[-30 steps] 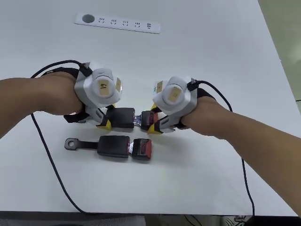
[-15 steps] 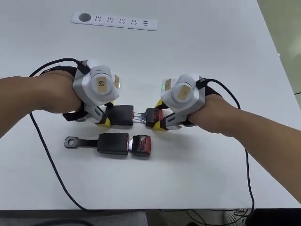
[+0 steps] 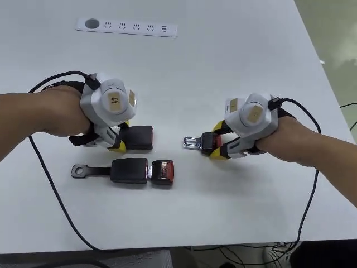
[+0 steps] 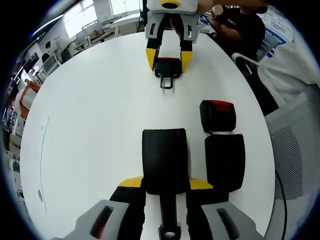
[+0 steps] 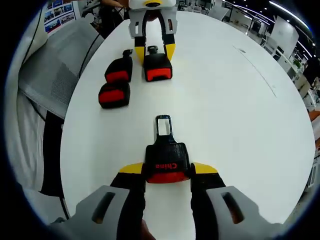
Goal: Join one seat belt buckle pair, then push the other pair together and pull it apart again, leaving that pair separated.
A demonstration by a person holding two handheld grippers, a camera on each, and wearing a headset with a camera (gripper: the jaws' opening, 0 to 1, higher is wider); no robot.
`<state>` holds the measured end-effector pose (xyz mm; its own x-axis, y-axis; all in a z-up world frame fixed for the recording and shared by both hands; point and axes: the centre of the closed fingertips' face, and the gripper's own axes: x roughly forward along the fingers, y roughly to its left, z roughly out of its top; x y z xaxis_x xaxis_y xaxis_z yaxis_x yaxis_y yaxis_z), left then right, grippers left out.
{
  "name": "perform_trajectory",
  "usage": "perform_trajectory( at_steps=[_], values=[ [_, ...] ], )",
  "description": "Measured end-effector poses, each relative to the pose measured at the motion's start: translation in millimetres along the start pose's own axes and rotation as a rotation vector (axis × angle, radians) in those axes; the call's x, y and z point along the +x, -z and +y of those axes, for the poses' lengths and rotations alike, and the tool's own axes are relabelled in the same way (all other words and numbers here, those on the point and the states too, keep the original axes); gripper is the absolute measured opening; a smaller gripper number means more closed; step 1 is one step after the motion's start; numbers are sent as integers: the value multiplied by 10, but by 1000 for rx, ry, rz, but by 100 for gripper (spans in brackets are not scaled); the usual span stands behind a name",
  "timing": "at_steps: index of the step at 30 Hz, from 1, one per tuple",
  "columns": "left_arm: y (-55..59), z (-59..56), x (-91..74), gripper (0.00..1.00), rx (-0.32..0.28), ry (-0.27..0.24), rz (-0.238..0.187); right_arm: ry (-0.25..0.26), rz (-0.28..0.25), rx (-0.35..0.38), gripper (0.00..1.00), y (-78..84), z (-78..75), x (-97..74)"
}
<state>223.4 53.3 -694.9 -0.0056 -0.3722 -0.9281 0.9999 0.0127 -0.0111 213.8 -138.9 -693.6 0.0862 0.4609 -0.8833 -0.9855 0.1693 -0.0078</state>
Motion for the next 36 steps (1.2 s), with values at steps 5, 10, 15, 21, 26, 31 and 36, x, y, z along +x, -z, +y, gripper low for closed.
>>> perform_trajectory(
  at_steps=[5,10,15,21,26,31,36],
  values=[
    [-7,1,3,31,10,2,10,3,6,29,33,169,-1,-87],
    [11,-3,7,31,0,1,2,11,24,48,34,232,-22,-105],
    [-3,-3,-3,32,2,-2,23,23,41,76,36,250,-22,-91],
    [17,22,-9,33,4,-23,31,64,55,87,49,186,-21,-155],
    [-22,-12,-122,32,-59,-66,-23,102,14,108,54,69,-18,-209],
    [-42,-73,-393,36,-83,-135,-73,138,-39,108,55,-169,123,-318],
    [28,-147,-575,44,-127,-202,-103,170,-87,122,60,-327,261,-390]
  ],
)
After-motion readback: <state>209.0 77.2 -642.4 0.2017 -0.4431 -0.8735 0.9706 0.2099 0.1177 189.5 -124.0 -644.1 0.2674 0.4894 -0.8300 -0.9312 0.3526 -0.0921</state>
